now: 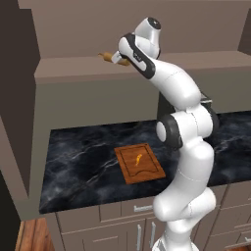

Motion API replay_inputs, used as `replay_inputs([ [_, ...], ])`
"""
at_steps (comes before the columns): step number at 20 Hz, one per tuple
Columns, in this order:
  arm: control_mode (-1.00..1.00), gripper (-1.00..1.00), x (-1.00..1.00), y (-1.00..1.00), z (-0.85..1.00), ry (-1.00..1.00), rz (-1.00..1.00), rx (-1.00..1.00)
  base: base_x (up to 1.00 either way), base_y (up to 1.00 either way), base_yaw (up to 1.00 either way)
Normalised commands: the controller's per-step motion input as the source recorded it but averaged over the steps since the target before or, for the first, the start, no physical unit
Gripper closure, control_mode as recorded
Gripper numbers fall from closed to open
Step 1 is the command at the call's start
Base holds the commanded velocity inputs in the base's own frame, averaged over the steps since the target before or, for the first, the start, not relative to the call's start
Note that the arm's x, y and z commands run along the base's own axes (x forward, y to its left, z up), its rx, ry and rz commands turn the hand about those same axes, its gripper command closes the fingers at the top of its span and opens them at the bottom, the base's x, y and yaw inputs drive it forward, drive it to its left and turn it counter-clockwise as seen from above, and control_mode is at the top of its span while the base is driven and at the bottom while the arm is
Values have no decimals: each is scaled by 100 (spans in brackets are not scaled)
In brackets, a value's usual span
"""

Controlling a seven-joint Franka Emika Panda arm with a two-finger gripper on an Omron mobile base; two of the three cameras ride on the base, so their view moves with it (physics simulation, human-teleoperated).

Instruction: Open the cabinet, retrieve the rolling pin, and place it next to the meat on the cutting board to prepare for tenderizing.

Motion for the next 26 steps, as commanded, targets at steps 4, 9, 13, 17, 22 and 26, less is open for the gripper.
replay_inputs([
  [4, -100, 100, 0, 3, -31, 0, 0, 0, 0, 0, 0],
  [9, -100, 100, -35, 0, -24, -8, 0, 1, 0, 0, 0],
  [13, -100, 100, -100, 0, -10, -23, 0, 2, 0, 0, 0],
  [17, -100, 100, -100, 0, 0, -14, 0, 4, 0, 0, 0],
  [22, -100, 100, -100, 0, 0, -10, 0, 6, 0, 0, 0],
  [26, -100, 100, -100, -2, 0, -1, 0, 9, 0, 0, 0],
])
